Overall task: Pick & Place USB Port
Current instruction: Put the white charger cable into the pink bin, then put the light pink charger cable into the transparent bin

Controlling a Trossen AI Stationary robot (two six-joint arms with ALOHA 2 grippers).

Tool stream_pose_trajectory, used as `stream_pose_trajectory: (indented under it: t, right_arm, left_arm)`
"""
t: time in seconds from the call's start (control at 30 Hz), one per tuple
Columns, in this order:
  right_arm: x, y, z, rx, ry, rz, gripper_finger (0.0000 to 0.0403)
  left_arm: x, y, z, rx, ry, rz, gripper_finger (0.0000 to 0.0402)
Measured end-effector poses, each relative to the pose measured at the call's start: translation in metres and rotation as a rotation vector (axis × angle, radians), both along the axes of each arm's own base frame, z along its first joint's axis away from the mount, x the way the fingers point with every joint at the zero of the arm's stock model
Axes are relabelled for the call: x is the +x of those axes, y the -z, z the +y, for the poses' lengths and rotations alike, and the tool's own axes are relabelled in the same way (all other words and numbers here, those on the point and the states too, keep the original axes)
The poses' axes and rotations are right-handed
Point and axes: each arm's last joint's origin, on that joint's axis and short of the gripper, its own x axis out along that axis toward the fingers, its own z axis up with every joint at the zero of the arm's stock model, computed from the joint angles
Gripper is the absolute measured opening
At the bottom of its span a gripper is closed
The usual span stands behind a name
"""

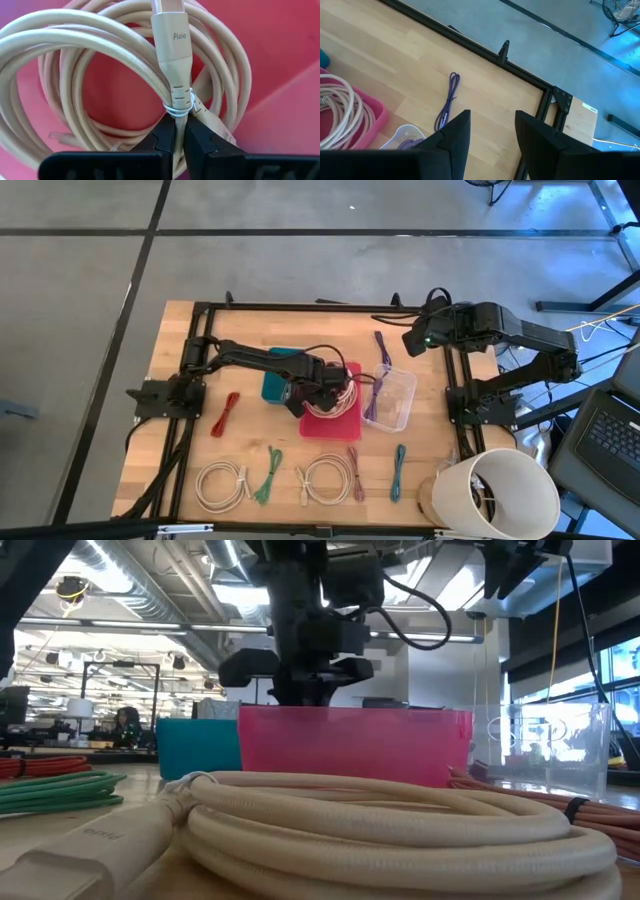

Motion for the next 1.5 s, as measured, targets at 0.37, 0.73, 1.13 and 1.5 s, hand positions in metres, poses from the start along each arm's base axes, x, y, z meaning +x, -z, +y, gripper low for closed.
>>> stream_pose_trajectory:
  t: [0.37,0.73,1.13,1.5]
  right_arm:
    - [0.000,0.000,0.000,0.000,0.001,-0.001,0.0157]
    - [0.000,0.000,0.000,0.001,0.000,-0.001,0.0157]
    - [0.000,0.000,0.000,-0.003,-0.020,0.016,0.0157]
    - [0.000,0.000,0.000,0.001,-0.021,0.016,0.0157]
  left_arm:
    - [0.010,-0.003,0.000,-0.008,-0.032,-0.108,0.0034]
    - [0.007,-0.002,0.000,-0.027,-0.069,-0.083,0.0082]
    - [-0.001,-0.033,0.010,-0.010,-0.153,-0.168,0.0149]
    - [-0.026,-0.096,0.012,-0.129,-0.303,-0.343,0.0167]
